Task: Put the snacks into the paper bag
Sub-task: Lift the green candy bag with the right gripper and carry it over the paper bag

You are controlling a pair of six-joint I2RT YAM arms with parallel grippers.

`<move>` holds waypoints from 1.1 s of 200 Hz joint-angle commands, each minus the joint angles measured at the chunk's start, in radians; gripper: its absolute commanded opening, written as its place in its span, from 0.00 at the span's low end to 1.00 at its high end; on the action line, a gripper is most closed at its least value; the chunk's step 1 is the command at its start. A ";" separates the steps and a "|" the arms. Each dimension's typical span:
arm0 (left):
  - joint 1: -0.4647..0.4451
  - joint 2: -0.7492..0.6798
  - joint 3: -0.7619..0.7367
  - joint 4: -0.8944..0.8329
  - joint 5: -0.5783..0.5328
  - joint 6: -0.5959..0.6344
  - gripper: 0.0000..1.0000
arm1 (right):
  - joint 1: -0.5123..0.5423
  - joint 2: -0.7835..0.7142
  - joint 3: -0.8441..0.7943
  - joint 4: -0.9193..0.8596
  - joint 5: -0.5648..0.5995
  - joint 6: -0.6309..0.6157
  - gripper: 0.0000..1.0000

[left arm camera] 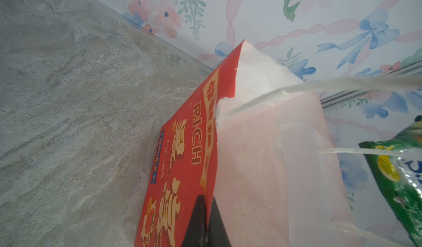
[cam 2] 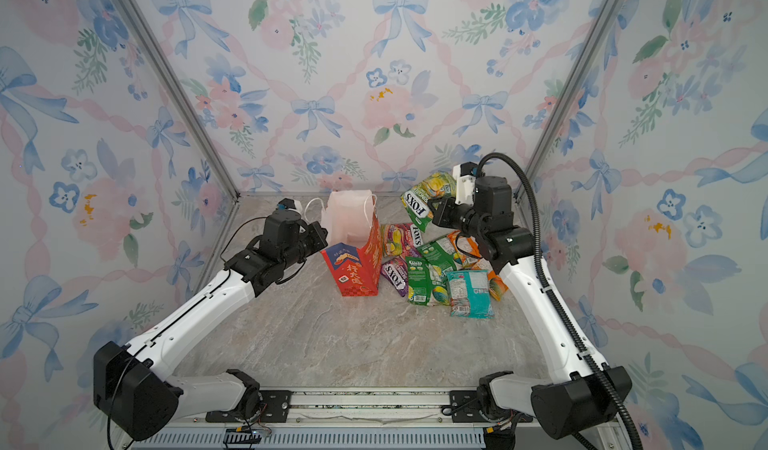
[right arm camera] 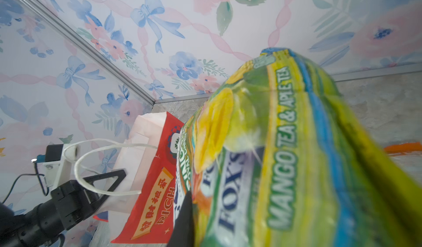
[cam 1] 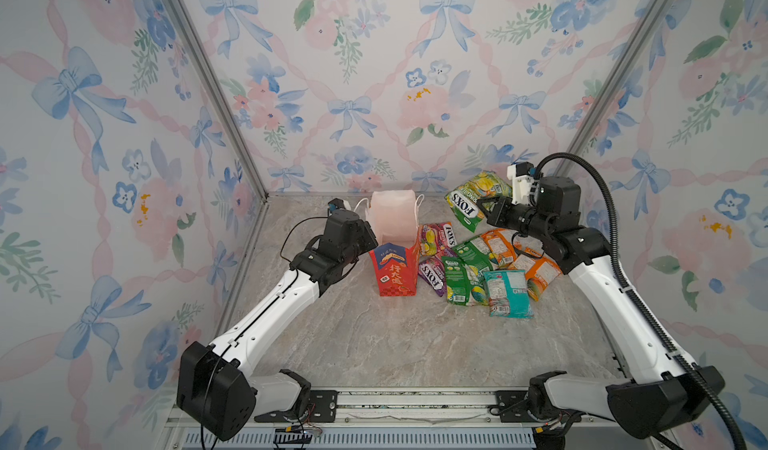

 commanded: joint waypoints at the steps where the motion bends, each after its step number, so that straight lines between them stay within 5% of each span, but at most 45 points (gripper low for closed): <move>1: -0.006 0.021 0.039 0.033 0.007 0.005 0.00 | 0.045 -0.014 0.123 -0.080 -0.006 -0.080 0.00; 128: -0.053 0.074 0.080 0.029 -0.052 -0.004 0.00 | 0.297 0.135 0.505 -0.308 0.028 -0.239 0.00; 220: -0.059 0.048 0.066 0.029 -0.060 0.000 0.00 | 0.483 0.368 0.739 -0.499 0.296 -0.353 0.00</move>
